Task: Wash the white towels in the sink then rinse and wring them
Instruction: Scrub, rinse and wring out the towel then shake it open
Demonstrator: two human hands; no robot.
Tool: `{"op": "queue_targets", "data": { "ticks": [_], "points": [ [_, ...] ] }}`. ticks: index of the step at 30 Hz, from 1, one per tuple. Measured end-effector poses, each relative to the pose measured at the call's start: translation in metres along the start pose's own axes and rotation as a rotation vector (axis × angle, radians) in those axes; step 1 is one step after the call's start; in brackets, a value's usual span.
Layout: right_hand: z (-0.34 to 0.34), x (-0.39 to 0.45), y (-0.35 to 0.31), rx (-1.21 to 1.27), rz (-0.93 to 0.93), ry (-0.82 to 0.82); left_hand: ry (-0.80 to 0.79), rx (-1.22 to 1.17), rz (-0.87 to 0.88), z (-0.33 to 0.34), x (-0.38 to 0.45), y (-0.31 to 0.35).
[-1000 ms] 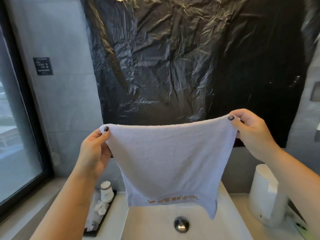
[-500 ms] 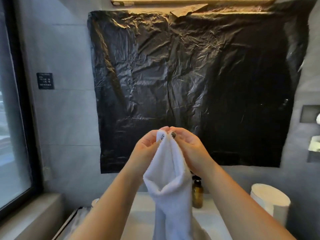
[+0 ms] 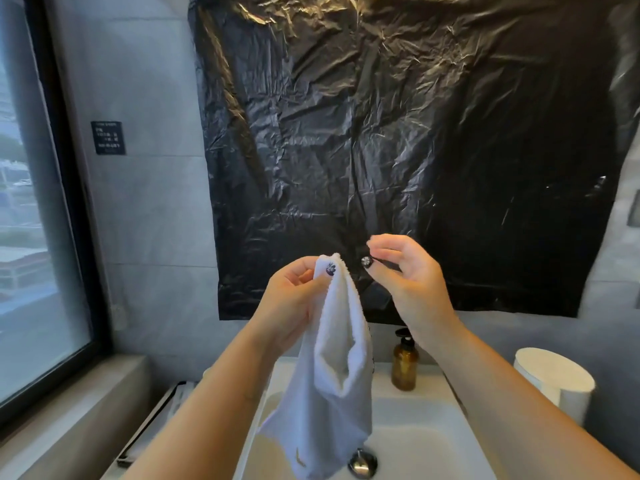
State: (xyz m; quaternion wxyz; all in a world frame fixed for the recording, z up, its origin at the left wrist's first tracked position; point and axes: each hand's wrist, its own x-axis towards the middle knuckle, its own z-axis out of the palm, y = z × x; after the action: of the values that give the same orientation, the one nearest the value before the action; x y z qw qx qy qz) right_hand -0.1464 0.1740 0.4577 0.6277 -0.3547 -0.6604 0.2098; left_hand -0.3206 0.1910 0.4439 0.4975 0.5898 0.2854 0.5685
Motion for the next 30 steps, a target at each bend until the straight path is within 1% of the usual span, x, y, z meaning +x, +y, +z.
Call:
{"op": "queue_targets", "data": {
  "ticks": [1,2,3,4,6,8,9,10,13,14,16,20,22,25,26,28,30],
  "points": [
    [-0.002,-0.010,0.002,-0.030,-0.074,0.007,0.006,-0.039,-0.012,-0.003,-0.001,-0.004],
    [-0.003,-0.021,0.005,-0.078,-0.145,-0.049,0.007,-0.085,-0.024,-0.007,-0.002,-0.008],
    [-0.002,-0.033,0.007,-0.145,-0.194,-0.150,0.013,-0.127,-0.033,-0.009,-0.003,-0.011],
    [-0.001,-0.043,0.011,-0.218,-0.199,-0.270,0.016,-0.160,-0.042,-0.010,-0.005,-0.013],
    [-0.003,-0.058,0.022,-0.354,-0.078,-0.473,0.028,-0.186,-0.056,-0.013,-0.006,-0.016],
    [-0.009,-0.062,0.035,-0.525,0.050,-0.594,0.052,-0.194,-0.065,-0.021,-0.004,-0.017],
    [-0.012,-0.061,0.038,-0.624,0.068,-0.622,0.064,-0.188,-0.069,-0.027,-0.002,-0.016],
    [-0.015,-0.056,0.041,-0.687,0.061,-0.615,0.076,-0.179,-0.073,-0.034,0.000,-0.015],
    [-0.028,-0.032,0.039,-0.730,0.048,-0.433,0.081,-0.075,-0.098,-0.058,0.003,-0.013],
    [-0.031,-0.023,0.035,-0.740,0.057,-0.395,0.076,-0.028,-0.118,-0.065,0.003,-0.013],
    [-0.032,-0.011,0.027,-0.749,0.064,-0.373,0.064,0.076,-0.163,-0.080,0.002,-0.015],
    [-0.015,-0.007,0.026,-0.786,0.061,-0.396,0.072,0.164,-0.254,-0.103,-0.009,-0.026],
    [-0.011,-0.007,0.026,-0.805,0.001,-0.386,0.059,0.146,-0.263,-0.106,-0.017,-0.033],
    [-0.010,-0.001,0.017,-0.742,-0.085,-0.343,0.045,0.032,-0.209,-0.100,-0.023,-0.035],
    [-0.009,0.000,0.013,-0.725,-0.095,-0.354,0.060,0.037,-0.185,-0.099,-0.022,-0.034],
    [-0.004,0.003,0.006,-0.748,-0.095,-0.402,0.109,0.103,-0.150,-0.098,-0.020,-0.028],
    [0.003,0.005,0.001,-0.773,-0.030,-0.474,0.150,0.139,-0.131,-0.101,-0.019,-0.023]
  ]
}}
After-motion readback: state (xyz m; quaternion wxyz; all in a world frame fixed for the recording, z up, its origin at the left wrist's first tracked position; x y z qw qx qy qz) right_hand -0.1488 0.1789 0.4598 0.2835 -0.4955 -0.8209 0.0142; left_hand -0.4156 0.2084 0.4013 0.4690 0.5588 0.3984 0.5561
